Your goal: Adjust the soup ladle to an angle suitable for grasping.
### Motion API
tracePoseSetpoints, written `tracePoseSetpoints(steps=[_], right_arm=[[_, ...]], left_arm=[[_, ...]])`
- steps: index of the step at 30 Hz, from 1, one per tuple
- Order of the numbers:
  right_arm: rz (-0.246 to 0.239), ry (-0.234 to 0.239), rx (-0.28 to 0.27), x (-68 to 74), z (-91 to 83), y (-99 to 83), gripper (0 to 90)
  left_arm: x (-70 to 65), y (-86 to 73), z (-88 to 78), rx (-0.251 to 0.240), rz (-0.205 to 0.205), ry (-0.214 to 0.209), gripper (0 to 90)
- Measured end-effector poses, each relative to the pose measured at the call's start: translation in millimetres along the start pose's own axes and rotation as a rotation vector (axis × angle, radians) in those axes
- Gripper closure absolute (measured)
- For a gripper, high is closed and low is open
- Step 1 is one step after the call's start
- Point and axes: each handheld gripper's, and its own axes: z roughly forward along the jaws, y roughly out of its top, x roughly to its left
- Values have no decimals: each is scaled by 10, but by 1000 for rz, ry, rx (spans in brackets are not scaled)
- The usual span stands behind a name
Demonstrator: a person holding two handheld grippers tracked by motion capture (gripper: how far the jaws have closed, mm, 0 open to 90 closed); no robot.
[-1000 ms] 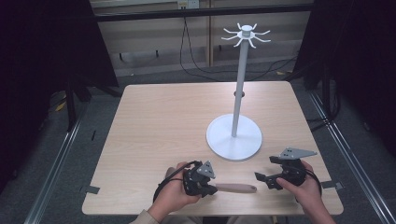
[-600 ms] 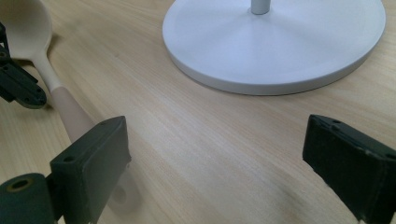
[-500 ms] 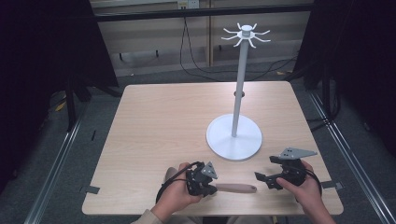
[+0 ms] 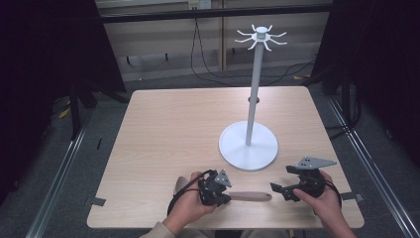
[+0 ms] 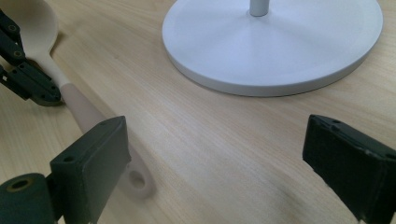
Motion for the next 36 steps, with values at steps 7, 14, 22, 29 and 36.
tracePoseSetpoints(steps=[7, 14, 22, 29, 36], right_arm=[[1, -1, -2, -6, -5, -4, 71], [5, -2, -3, -12, -11, -7, 71], [4, 0, 0, -13, -2, -9, 71], [5, 0, -2, -11, -5, -6, 70], [3, -3, -4, -14, -10, -6, 70]], left_arm=[[56, 16, 20, -31, -51, 15, 900], [128, 33, 8, -50, -59, 17, 900], [149, 50, 13, -60, -95, 33, 900], [180, 46, 40, -54, -93, 29, 900], [204, 62, 49, -47, -114, 46, 900]])
